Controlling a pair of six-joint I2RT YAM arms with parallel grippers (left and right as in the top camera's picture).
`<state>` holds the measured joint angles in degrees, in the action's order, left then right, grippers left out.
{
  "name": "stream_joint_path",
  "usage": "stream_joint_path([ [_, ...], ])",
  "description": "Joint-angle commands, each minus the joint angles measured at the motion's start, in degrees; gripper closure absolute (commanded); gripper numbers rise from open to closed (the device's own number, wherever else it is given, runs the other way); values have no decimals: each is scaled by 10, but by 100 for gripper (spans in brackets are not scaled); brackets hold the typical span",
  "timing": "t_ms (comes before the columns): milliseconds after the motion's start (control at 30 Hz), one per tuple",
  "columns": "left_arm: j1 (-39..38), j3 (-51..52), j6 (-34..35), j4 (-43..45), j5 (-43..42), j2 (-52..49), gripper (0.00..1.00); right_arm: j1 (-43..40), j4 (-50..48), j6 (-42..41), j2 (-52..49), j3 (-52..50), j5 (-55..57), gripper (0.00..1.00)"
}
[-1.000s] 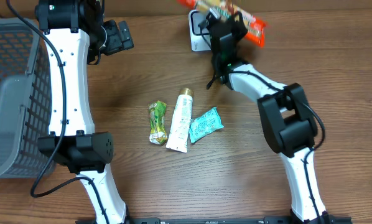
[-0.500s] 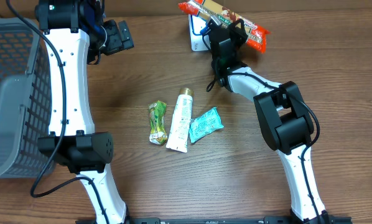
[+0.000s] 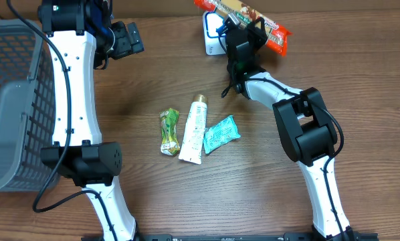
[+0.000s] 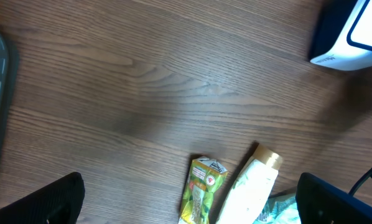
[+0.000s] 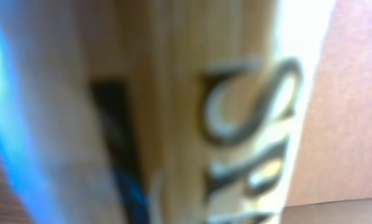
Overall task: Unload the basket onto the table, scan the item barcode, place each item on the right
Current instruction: 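Hold the spaghetti package barcode in front of the scanner, then carry the spaghetti package right and set it on the table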
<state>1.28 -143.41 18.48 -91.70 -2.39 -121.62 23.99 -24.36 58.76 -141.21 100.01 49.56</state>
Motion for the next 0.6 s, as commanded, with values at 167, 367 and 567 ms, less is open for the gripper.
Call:
stream_joint_path([
  [167, 1, -11, 8, 1, -1, 9, 0, 1, 26, -80, 133, 20, 48, 97],
  [367, 1, -11, 8, 1, -1, 9, 0, 0, 321, -247, 291, 20, -68, 97],
  [567, 1, -11, 8, 1, -1, 9, 0, -42, 589, -593, 455, 20, -256, 96],
])
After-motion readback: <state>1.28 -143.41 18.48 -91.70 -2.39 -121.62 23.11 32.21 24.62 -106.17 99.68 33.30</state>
